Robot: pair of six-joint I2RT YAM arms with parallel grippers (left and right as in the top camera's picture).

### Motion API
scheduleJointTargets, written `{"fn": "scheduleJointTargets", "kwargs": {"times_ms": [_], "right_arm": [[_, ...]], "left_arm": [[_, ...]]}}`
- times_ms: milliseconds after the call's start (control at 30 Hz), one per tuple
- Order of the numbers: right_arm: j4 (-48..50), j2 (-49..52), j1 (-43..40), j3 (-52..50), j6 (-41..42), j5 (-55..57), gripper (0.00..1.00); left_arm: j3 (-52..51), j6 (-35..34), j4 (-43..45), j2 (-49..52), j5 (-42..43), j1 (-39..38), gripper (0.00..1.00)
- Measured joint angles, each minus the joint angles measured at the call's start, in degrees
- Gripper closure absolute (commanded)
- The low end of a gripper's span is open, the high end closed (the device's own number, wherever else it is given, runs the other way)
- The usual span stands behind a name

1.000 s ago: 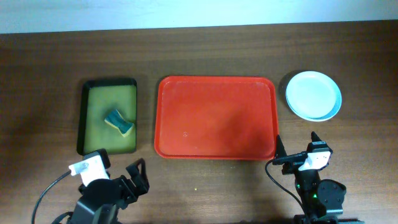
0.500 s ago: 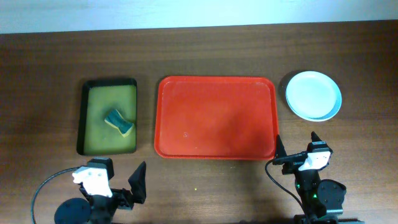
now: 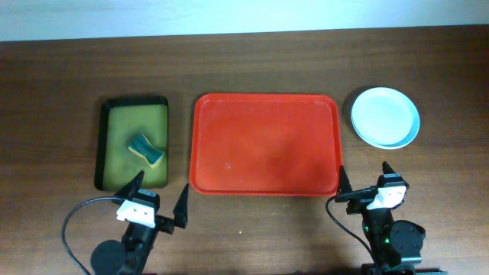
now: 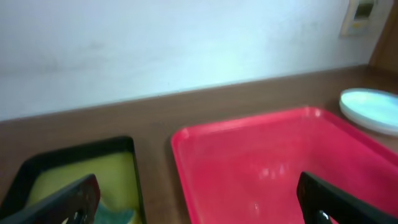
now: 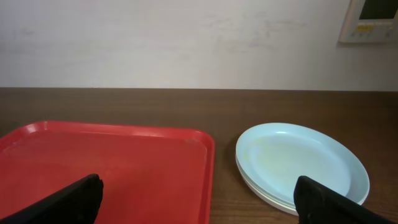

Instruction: Clean dirty plates on tray and stack at the side

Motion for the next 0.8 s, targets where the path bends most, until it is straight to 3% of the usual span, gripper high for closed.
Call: {"fn": "scheduleJointTargets", "kwargs": {"times_ms": [300,800], "right_arm": [[0.00,0.00,0.00,0.00,0.00,0.00,0.01],[0.00,0.00,0.00,0.00,0.04,0.00,0.01]], "left_arm": [[-6.97,-11.39,4.39,-0.07,-14.60,0.15,0.01],[-9.53,-11.91,10.25,-0.15,-19.34,0.63,0.01]]}}
